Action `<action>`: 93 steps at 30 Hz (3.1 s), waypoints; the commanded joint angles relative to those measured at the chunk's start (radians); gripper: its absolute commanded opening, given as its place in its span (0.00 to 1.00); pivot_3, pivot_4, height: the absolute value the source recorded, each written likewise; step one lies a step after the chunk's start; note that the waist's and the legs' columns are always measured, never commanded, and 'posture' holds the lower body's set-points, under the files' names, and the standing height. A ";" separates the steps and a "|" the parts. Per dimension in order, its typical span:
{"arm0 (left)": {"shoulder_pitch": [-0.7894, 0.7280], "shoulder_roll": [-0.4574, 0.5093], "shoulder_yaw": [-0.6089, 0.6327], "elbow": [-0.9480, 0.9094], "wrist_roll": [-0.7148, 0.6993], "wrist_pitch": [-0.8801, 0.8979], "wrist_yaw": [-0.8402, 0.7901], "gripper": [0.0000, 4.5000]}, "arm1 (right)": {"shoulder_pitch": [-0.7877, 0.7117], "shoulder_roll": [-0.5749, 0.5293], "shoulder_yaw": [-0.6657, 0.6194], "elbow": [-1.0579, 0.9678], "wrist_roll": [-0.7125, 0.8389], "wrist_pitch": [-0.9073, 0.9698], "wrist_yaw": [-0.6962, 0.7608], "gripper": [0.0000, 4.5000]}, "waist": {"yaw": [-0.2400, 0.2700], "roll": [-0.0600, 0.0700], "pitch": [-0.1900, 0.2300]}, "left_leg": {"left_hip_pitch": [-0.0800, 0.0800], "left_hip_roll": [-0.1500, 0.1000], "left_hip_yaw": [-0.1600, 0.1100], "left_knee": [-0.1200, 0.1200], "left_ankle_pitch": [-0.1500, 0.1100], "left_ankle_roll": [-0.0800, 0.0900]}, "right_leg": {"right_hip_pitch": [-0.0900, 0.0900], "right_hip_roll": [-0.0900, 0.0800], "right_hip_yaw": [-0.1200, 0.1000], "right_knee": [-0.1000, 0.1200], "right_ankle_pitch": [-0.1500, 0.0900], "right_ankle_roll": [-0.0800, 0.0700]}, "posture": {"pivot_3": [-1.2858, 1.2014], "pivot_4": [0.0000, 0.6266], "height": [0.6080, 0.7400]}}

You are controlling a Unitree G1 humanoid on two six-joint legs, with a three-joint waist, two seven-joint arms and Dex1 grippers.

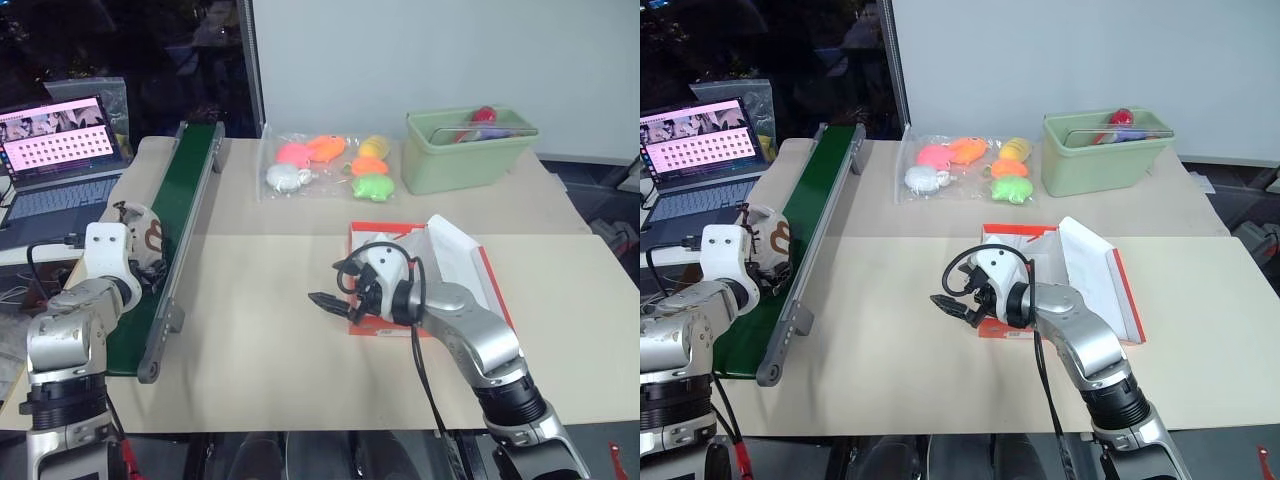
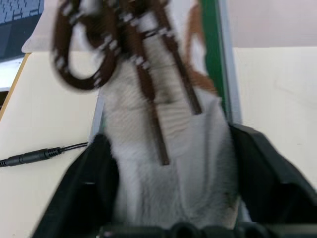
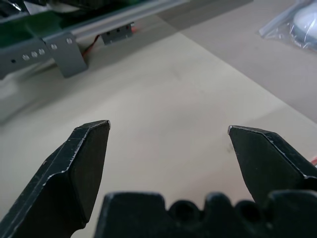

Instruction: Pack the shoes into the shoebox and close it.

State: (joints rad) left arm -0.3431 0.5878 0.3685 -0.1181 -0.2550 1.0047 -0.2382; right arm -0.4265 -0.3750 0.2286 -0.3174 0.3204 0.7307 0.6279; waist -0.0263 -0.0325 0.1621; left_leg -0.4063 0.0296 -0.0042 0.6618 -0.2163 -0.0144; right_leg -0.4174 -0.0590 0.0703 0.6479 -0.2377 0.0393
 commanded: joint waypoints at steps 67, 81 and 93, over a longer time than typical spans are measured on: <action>-0.092 -0.278 -0.379 -0.332 -0.173 -0.328 -0.169 0.41 | -0.329 0.539 -0.491 0.256 0.640 0.313 -0.572 0.52 | -0.019 -0.005 0.001 | -0.014 0.002 -0.001 -0.001 0.000 -0.001 | -0.009 0.002 -0.002 -0.002 0.003 -0.001 | 0.52 0.24 0.92; -0.088 -0.262 -0.390 -0.339 -0.160 -0.314 -0.189 0.41 | -0.331 0.556 -0.473 0.214 0.802 0.320 -0.561 0.04 | -0.019 -0.005 0.001 | -0.014 0.002 -0.001 -0.001 0.000 -0.001 | -0.009 0.002 -0.002 -0.003 0.003 -0.001 | 0.52 0.24 0.92; -0.079 -0.241 -0.404 -0.337 -0.137 -0.373 -0.209 0.87 | -0.375 0.515 -0.562 0.322 0.722 0.073 -0.708 0.04 | -0.019 -0.005 0.001 | -0.014 0.002 -0.001 -0.001 0.000 -0.001 | -0.009 0.002 -0.002 -0.006 0.003 -0.001 | 0.52 0.24 0.92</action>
State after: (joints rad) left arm -0.4229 0.3468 0.0095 -0.4205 -0.3821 0.6533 -0.4084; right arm -0.7336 0.0907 -0.2812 0.0070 1.0707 0.9358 -0.0434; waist -0.0451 -0.0378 0.1634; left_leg -0.4205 0.0315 -0.0053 0.6608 -0.2161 -0.0153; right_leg -0.4267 -0.0574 0.0687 0.6421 -0.2351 0.0380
